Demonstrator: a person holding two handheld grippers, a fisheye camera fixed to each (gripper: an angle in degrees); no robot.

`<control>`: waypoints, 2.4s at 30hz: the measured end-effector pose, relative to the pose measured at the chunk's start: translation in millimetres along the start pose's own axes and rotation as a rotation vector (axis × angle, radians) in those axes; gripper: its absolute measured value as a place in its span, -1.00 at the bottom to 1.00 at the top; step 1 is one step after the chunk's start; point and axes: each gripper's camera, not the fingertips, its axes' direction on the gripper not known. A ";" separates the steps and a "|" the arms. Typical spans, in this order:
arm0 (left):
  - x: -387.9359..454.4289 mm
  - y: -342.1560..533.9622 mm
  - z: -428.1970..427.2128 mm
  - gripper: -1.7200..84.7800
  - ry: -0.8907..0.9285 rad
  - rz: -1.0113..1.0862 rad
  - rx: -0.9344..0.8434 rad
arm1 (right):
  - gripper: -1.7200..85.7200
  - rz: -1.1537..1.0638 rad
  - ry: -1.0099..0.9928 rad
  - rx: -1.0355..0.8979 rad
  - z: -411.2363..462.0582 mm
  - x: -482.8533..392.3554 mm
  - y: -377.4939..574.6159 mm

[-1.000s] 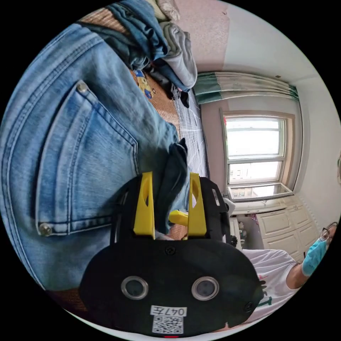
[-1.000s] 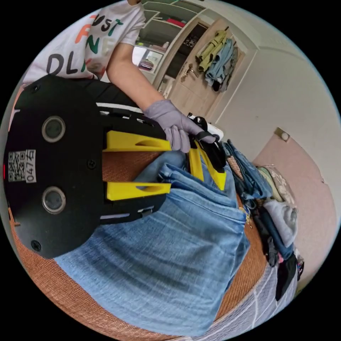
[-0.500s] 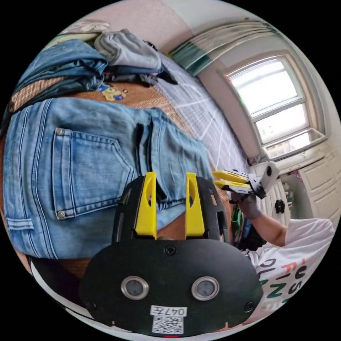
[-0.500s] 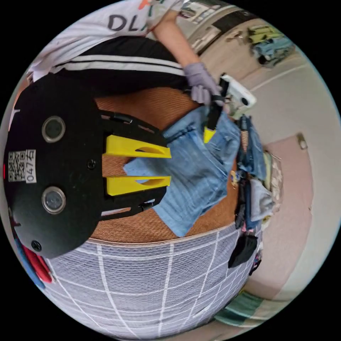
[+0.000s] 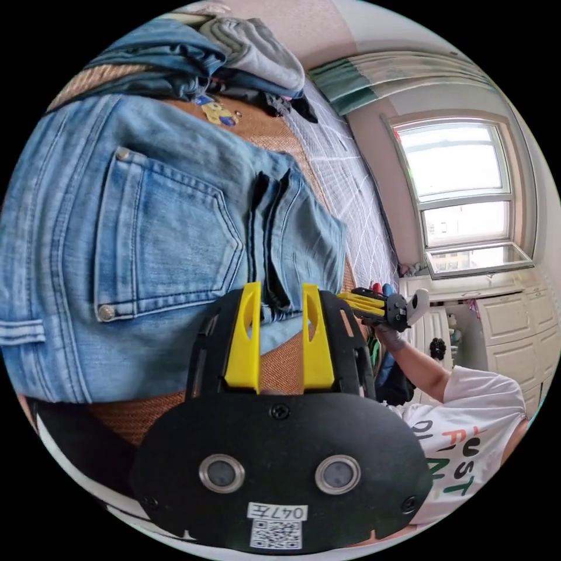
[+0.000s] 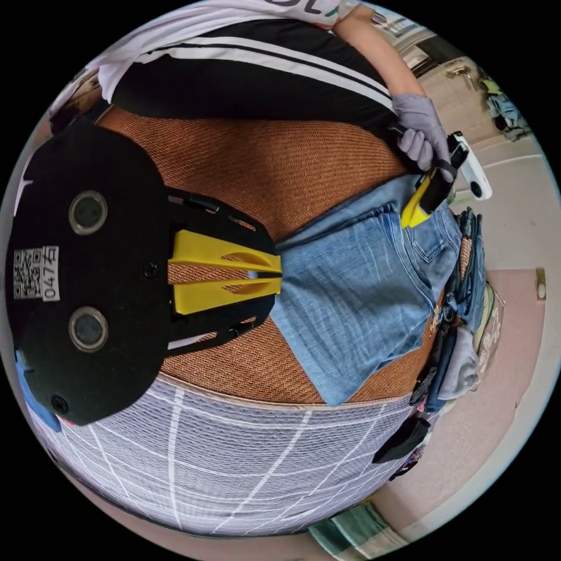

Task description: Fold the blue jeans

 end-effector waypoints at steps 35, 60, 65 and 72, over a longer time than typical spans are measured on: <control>-118.7 2.8 -291.7 -0.78 -0.230 -0.312 -0.035 | -0.99 0.206 -0.199 0.342 6.2 20.4 -95.8; 483.0 -130.6 -11.2 -0.77 -0.485 0.515 -0.154 | -0.98 0.542 -0.133 0.396 82.7 88.8 110.9; 459.4 -119.7 -3.2 -0.54 -0.172 0.417 -0.230 | -0.87 0.719 -0.134 0.426 103.2 122.8 176.1; 363.0 -107.8 -131.5 -0.58 -0.237 0.154 0.160 | -0.79 0.629 -0.213 0.369 160.4 126.9 155.8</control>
